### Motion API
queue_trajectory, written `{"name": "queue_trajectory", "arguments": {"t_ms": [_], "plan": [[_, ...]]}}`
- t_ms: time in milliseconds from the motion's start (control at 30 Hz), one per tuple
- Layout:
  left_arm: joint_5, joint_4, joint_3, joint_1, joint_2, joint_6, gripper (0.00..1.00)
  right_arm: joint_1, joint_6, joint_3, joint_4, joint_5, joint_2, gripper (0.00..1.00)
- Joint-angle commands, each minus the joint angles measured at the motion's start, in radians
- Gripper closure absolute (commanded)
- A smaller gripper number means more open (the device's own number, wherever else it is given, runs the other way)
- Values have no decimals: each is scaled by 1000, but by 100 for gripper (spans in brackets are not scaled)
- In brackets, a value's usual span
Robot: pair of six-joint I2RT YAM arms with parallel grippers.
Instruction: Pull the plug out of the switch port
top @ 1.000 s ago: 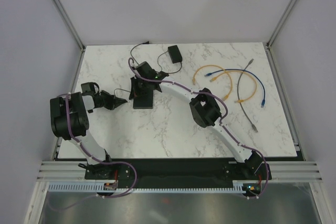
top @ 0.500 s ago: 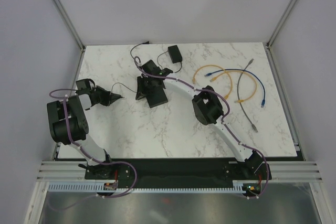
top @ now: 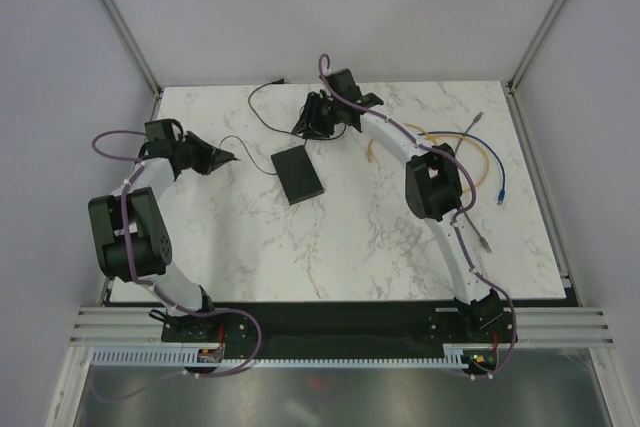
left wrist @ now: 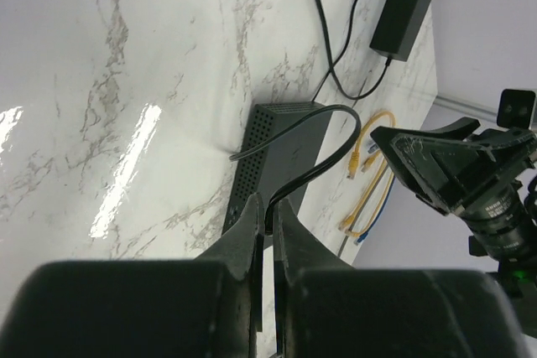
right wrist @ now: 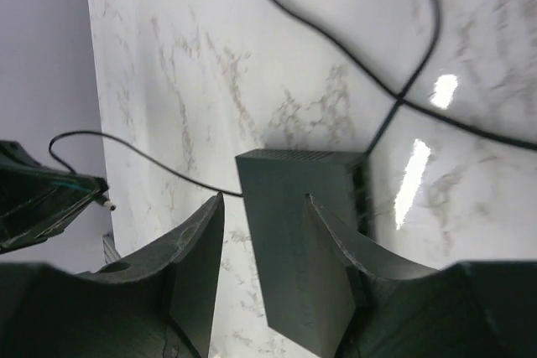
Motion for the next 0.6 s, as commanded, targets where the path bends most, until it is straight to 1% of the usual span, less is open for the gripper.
{"name": "queue_trajectory", "arguments": {"t_ms": [0,67,100,133,200,433,567], "plan": [[28,-62,85,2,-55,29,98,-41,14,-24,32,-3,-38,49],[38,-78,107,2,-60,12,98,-58,17,-7,32,-67,4,47],[42,-86,127,2,-60,7,98,-69,9,3,32,-90,20,41],[46,-94,140,2,-57,1,98,-67,0,14,30,-133,49,40],[66,-105,188,0,-52,-7,98,-66,-14,26,35,-167,74,40],[92,-132,357,-21,-38,42,98,-61,-17,-98,91,-256,51,42],[100,-131,436,-47,-21,70,98,-52,-14,-127,105,-316,61,44]]}}
